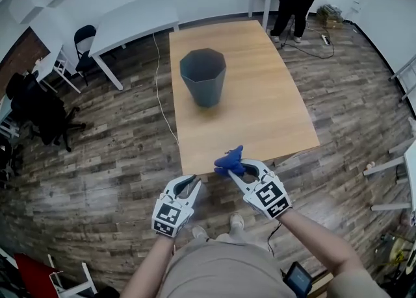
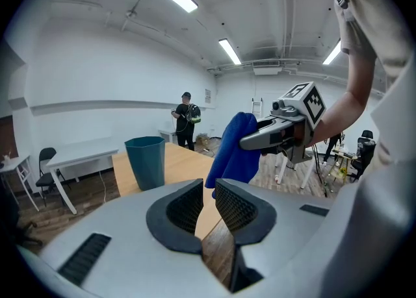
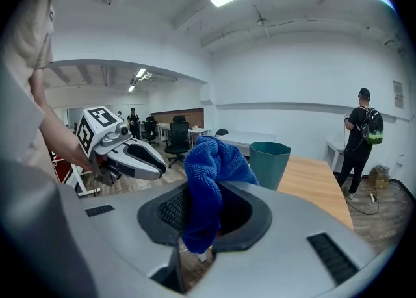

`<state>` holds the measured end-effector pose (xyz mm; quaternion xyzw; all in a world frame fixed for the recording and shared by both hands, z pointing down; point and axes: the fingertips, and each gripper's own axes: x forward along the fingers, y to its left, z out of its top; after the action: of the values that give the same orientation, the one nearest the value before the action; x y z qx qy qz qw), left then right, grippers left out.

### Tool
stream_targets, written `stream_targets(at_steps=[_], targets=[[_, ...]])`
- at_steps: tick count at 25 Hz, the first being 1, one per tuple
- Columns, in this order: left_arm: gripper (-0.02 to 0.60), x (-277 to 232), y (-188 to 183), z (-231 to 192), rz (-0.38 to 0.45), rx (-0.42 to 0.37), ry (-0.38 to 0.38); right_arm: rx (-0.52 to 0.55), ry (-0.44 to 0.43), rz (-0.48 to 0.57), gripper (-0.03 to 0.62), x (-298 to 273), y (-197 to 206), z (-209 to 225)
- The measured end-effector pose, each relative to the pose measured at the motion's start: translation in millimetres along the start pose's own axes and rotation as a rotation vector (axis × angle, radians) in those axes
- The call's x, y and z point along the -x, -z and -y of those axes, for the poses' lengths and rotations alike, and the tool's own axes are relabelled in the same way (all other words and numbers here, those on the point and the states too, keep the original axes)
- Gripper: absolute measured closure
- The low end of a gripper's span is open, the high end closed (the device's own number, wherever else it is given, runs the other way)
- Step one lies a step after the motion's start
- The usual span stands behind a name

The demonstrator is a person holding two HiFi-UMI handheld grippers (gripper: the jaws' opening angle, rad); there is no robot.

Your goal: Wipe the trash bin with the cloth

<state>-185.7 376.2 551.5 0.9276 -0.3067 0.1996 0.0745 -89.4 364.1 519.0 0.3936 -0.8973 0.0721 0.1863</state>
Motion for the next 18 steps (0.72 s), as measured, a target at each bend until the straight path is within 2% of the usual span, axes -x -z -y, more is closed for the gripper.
stream_targets(at_steps=[10,18], targets=[[0.512,-8,-7,13,0.000,-0.012,0.022,0.073,0.001,-0.004,0.514,10,-2,-3],[0.512,-10,-2,17,-0.008,-0.014,0.034,0.053,0.026,0.008,0.514,16,0,-2]])
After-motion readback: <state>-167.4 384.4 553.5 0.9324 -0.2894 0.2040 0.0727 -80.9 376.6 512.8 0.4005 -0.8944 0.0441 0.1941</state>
